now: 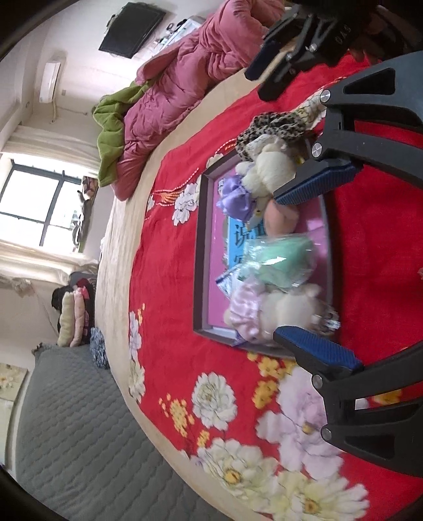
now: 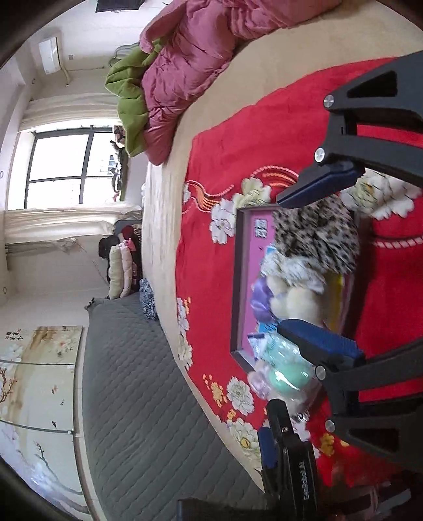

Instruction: Organize soft objects

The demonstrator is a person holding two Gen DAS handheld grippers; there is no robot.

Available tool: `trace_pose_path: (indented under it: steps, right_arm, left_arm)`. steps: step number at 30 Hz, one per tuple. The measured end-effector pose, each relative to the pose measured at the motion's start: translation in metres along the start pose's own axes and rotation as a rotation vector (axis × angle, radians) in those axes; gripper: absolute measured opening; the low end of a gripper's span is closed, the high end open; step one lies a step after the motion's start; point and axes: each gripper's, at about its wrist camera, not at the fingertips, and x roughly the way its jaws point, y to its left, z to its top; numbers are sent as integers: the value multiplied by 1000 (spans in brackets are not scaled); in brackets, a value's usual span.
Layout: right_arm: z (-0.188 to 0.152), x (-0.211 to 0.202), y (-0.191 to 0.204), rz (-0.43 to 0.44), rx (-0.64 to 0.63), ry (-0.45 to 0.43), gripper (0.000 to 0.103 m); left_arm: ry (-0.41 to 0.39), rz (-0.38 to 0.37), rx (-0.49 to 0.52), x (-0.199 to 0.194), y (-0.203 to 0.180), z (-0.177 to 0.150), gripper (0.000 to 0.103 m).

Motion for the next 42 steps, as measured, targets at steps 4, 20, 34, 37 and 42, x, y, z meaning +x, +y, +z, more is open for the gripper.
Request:
trace_pose_path:
  steps: [4, 20, 34, 37, 42]
  right_arm:
    - [-10, -6, 14, -29, 2, 24, 70]
    - [-44, -48, 45, -69, 43, 64, 71]
    - [-53, -65, 38, -69, 98, 101, 71]
    - [-56, -67, 39, -61, 92, 103, 71]
    - [-63, -61, 41, -51, 80, 121, 71]
  left_arm:
    - [12, 52, 0, -17, 0, -11, 78]
    - [46, 117, -50, -77, 0, -56, 78]
    - [79, 134, -48, -83, -8, -71, 78]
    - [80, 135, -37, -81, -11, -72, 78]
    - [80, 141, -35, -79, -12, -75, 78]
